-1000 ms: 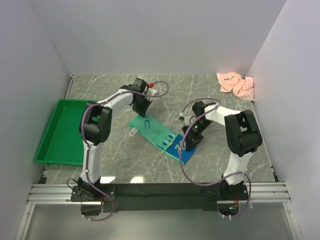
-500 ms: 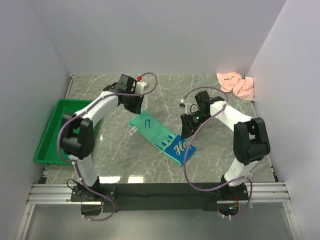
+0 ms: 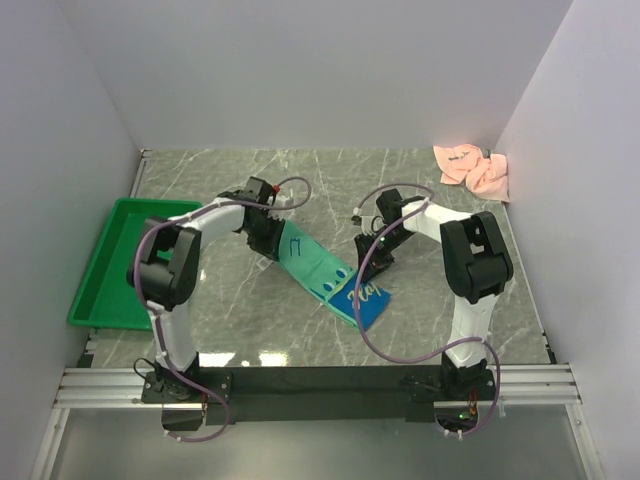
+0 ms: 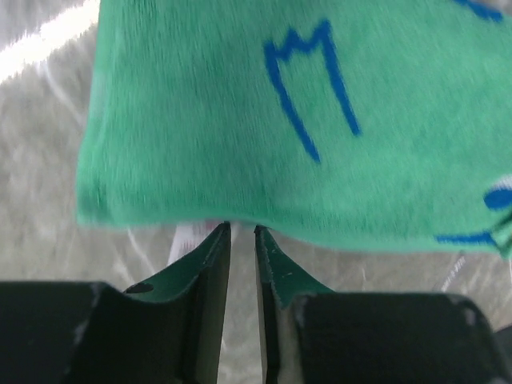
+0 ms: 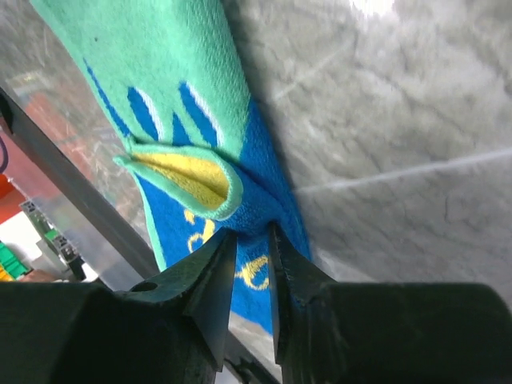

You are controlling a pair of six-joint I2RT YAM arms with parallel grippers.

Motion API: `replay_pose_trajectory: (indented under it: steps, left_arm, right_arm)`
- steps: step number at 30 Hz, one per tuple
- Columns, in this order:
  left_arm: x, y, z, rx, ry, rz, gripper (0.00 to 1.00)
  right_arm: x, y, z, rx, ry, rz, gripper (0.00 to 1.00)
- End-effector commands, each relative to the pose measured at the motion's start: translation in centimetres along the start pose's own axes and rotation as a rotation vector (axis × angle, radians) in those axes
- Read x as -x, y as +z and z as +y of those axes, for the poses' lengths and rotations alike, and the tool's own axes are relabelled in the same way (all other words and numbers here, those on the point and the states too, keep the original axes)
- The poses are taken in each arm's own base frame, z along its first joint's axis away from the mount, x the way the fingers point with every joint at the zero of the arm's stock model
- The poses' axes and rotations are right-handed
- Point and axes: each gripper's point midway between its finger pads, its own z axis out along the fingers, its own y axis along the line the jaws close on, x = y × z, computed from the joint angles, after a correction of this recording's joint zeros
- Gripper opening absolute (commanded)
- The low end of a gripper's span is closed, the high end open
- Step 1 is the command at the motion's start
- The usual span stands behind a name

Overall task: Roll the towels
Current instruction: Fold the towel

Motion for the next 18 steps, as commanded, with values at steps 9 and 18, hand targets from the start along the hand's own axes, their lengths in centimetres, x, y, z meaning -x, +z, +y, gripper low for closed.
replay_pose_trajectory:
  steps: [9, 18]
  left_arm:
    - [9.4, 5.0, 1.7, 0.005, 0.085, -0.106, 0.23]
    - [17.9, 1.9, 1.8, -0.016, 0.185, -0.318, 0.65]
  right_arm:
    - [-0.1, 0.4, 2.0, 0.055, 0.001, -0.026, 0.34]
    - [1.9, -4.3, 6.0, 0.095, -0.148, -0.230, 0.42]
